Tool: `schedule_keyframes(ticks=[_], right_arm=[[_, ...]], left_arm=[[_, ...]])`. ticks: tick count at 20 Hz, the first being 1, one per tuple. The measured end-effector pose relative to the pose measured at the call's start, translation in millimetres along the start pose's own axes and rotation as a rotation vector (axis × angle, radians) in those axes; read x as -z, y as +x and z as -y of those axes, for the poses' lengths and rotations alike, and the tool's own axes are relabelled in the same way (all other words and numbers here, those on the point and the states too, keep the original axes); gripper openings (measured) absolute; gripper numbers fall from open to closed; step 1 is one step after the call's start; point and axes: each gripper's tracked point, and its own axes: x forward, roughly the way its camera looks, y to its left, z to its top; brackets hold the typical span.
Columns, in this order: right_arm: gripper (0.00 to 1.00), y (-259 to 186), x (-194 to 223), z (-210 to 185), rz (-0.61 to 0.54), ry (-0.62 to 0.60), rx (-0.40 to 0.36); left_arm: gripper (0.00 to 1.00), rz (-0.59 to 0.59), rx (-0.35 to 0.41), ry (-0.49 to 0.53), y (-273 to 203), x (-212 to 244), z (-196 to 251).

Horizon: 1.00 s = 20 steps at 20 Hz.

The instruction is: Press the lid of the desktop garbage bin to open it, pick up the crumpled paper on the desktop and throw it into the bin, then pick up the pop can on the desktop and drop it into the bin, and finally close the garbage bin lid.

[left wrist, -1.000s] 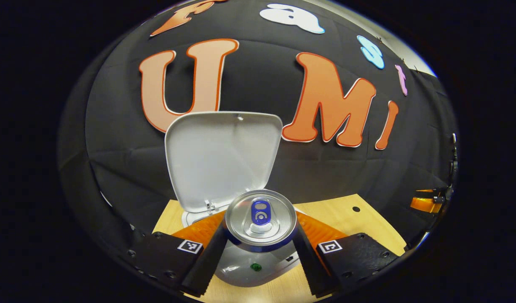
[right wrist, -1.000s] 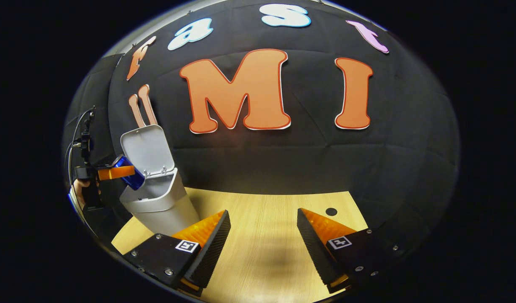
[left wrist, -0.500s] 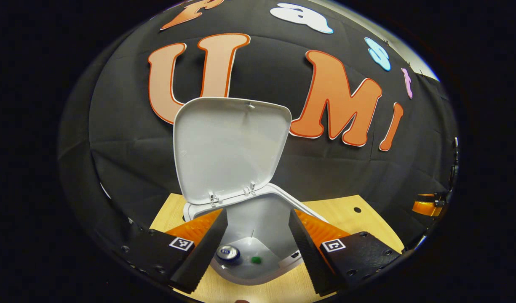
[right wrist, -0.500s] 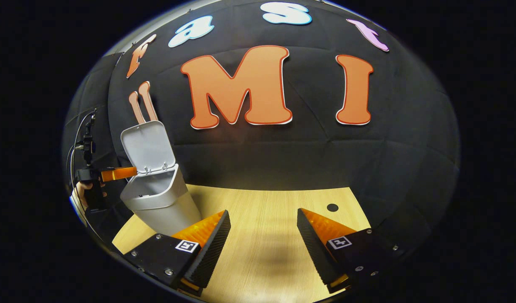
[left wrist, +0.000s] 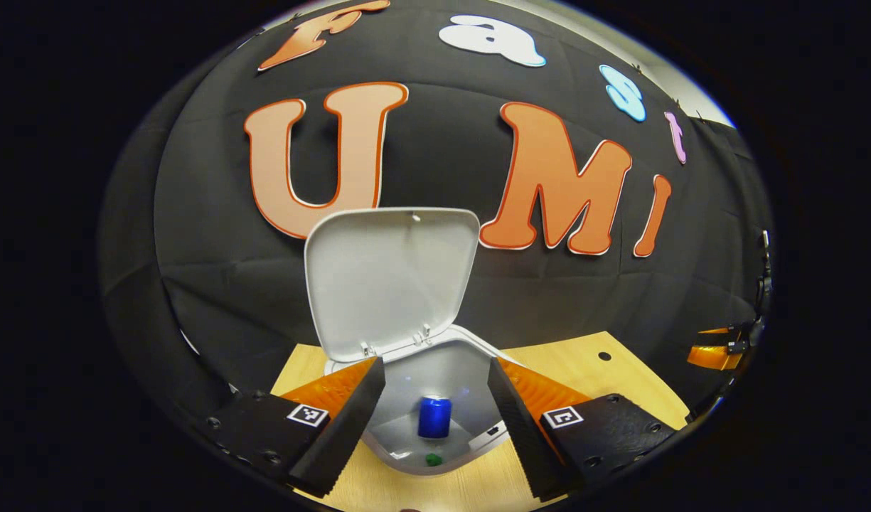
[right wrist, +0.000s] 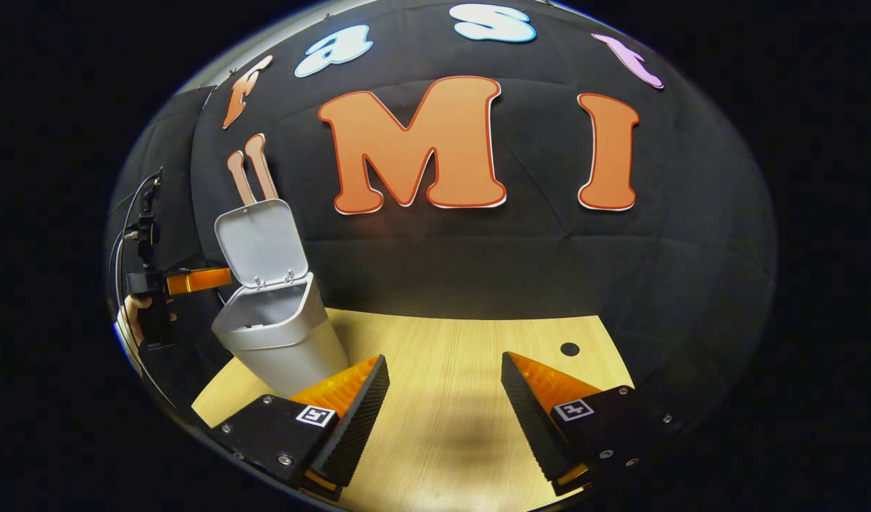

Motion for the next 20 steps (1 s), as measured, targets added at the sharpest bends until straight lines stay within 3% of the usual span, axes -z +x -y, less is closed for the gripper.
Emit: schedule_keyframes(ticks=[3, 8, 11, 14, 20], right_arm=[[0.95, -1.4, -2.5, -5.6, 0.002, -0.002, -0.015], [0.95, -6.5, -9.8, -16.0, 0.021, -0.012, -0.041], [0.95, -10.3, -12.6, -20.1, 0.029, -0.012, -0.052], [0.95, -11.7, -15.1, -21.6, 0.035, -0.02, -0.053], [0.96, -15.0, -14.2, -19.2, 0.036, -0.017, -0.047]], left_arm=[[0.93, 0.034, 0.023, -0.015, -11.1, -30.7, 0.3], [0.93, 0.039, 0.018, 0.05, -23.1, -78.2, -14.5], [0.93, 0.024, 0.043, 0.004, -21.8, -108.1, -23.2], [0.93, 0.003, 0.066, -0.037, -15.1, -141.3, -36.3], [0.93, -0.118, 0.056, 0.023, 22.9, -171.5, -69.9]])
